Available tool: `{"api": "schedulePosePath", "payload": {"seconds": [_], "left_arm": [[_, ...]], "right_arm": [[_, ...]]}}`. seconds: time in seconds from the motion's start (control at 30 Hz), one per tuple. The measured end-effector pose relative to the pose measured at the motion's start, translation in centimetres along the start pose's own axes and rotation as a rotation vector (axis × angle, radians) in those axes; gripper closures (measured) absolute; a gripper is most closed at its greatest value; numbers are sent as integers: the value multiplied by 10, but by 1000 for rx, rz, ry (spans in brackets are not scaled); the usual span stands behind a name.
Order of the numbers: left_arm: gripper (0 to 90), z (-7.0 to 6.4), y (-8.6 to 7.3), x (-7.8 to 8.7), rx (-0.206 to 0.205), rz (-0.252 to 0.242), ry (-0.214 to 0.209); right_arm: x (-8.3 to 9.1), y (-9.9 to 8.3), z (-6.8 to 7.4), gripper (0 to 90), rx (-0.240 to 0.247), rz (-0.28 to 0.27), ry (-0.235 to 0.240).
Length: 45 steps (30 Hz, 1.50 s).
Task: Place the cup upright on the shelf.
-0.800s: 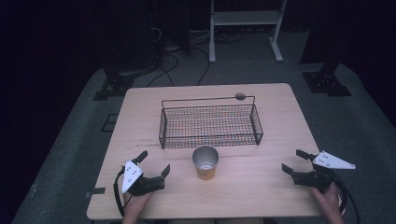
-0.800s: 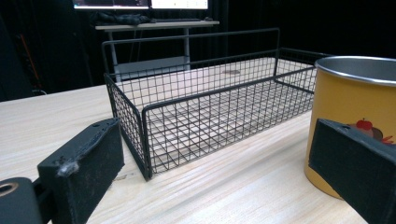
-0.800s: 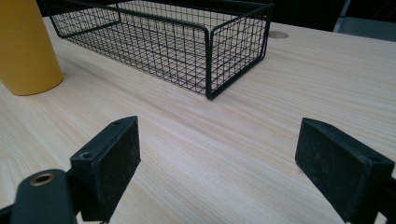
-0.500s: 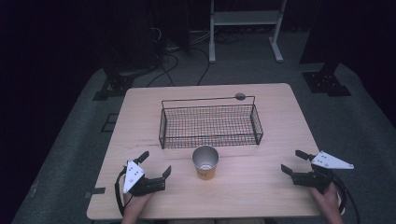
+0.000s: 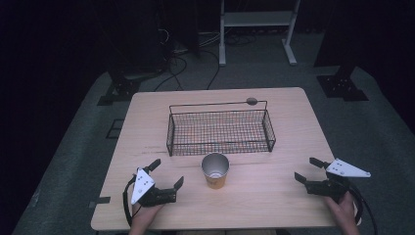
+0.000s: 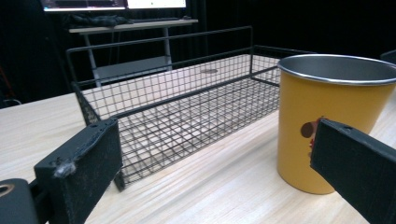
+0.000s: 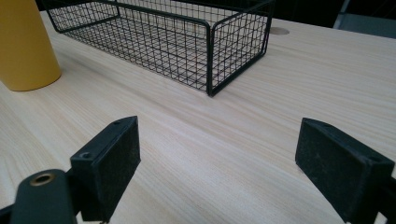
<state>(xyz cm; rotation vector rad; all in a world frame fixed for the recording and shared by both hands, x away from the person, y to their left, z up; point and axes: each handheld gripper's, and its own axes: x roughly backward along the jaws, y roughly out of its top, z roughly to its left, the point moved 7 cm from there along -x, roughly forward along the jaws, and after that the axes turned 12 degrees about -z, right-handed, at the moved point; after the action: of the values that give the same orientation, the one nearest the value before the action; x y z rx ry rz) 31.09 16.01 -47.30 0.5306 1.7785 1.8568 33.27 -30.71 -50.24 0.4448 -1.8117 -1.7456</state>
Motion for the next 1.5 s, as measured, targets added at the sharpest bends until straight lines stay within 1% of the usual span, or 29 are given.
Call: {"api": "schedulePosePath", "payload": {"seconds": [0.17, 0.3, 0.33, 0.57, 0.6, 0.67, 0.8, 1.07, 1.13, 1.23, 1.37, 1.5], "left_arm": [[15, -7, 1, -3, -5, 2, -13], [15, -12, 0, -6, -4, 10, -31], [15, -14, 0, -7, 3, 10, -39], [15, -21, 1, -12, -2, 15, -66], [15, -24, 1, -14, -1, 15, -77], [15, -26, 1, -15, 0, 16, -84], [15, -28, 1, -17, 4, 18, -90], [15, -39, 1, -22, 10, 22, -115], [15, -42, 1, -23, 3, 25, -120], [15, -45, 0, -26, 2, 30, -129], [15, -47, -1, -27, 3, 33, -131], [14, -53, -1, -31, 1, 33, -142]], "right_arm": [[0, 0, 0, 130, 3, 0, -2], [-1, 0, 0, 130, 3, 3, -2], [-1, 0, 0, 130, 5, 3, -2], [-1, 0, 0, 130, 1, 2, -3], [-1, 0, 0, 130, 2, 3, -4], [-1, 0, 0, 130, 3, 3, -5], [-1, 0, -1, 130, 2, 3, -5], [-1, 0, -1, 130, 3, 2, -4], [-1, 0, -1, 130, 2, 1, -4], [-1, 0, -1, 130, 2, 1, -3], [-1, 0, 0, 130, 6, -1, 1], [-1, 0, 0, 130, 7, -1, 1]]}}
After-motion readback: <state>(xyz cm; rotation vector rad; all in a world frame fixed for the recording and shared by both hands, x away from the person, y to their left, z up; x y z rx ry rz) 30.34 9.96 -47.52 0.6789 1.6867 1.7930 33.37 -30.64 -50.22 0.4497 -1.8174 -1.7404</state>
